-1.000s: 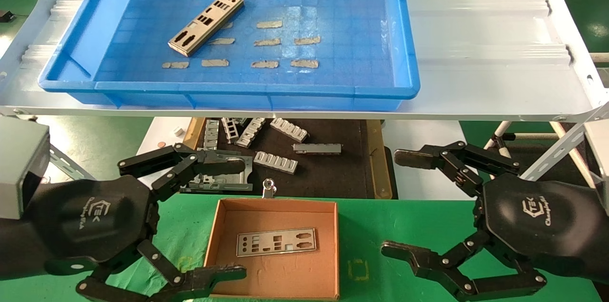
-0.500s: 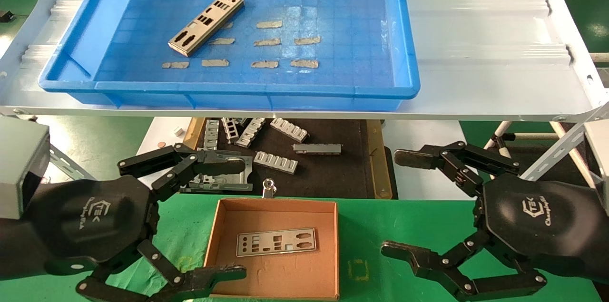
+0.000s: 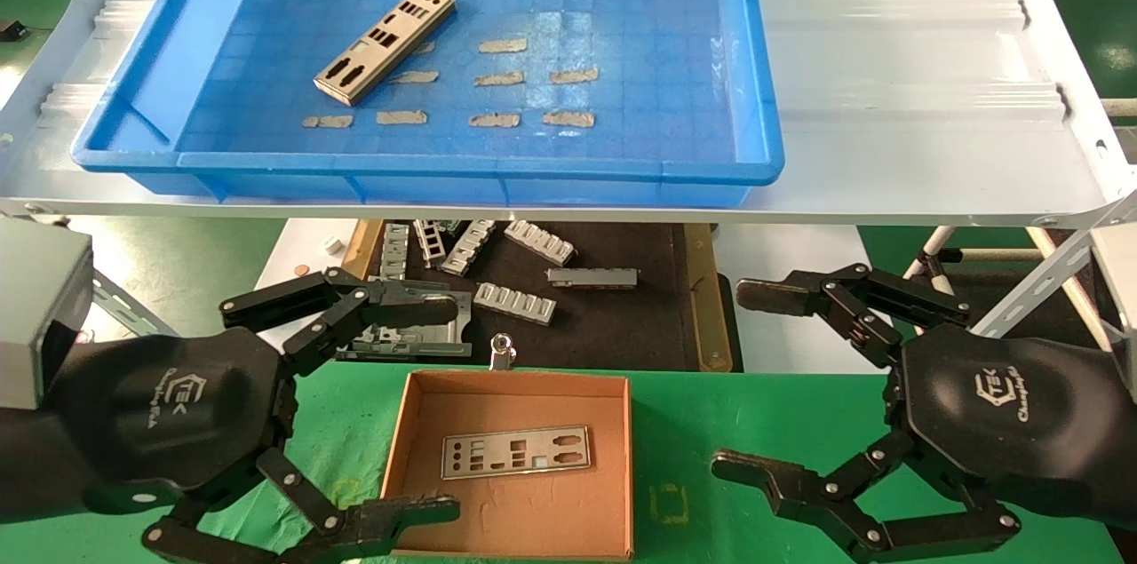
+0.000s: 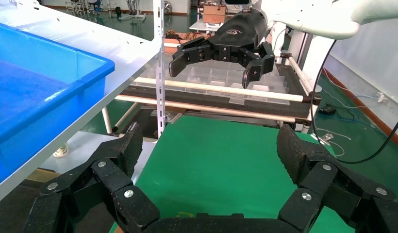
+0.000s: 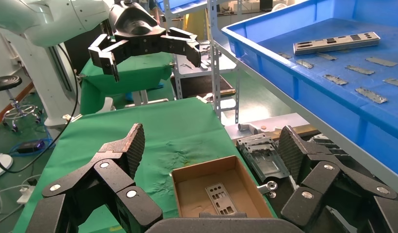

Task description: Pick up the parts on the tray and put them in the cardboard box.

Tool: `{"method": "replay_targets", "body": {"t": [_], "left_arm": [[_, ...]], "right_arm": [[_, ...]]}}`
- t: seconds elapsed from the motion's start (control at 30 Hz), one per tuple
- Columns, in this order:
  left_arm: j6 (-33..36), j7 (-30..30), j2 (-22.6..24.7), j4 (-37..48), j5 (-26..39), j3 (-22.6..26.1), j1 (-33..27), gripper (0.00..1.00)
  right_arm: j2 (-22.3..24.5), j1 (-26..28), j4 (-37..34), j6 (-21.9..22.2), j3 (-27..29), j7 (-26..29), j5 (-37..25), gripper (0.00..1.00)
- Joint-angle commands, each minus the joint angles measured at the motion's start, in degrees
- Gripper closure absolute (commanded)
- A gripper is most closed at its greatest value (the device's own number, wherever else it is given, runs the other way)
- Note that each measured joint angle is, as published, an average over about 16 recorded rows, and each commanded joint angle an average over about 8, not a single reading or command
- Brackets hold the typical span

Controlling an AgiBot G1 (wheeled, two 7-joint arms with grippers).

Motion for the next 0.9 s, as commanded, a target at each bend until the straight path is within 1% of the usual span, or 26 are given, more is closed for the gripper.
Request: {"method": "replay_targets", "body": {"t": [0.03, 0.9], "left_arm": [[0.00, 0.00, 0.00, 0.00, 0.00, 0.00, 0.00, 0.00], [0.00, 0.00, 0.00, 0.00, 0.00, 0.00, 0.00, 0.00]], "right_arm": [[0.00, 0.00, 0.00, 0.00, 0.00, 0.00, 0.00, 0.00], [0.00, 0.00, 0.00, 0.00, 0.00, 0.00, 0.00, 0.00]]}}
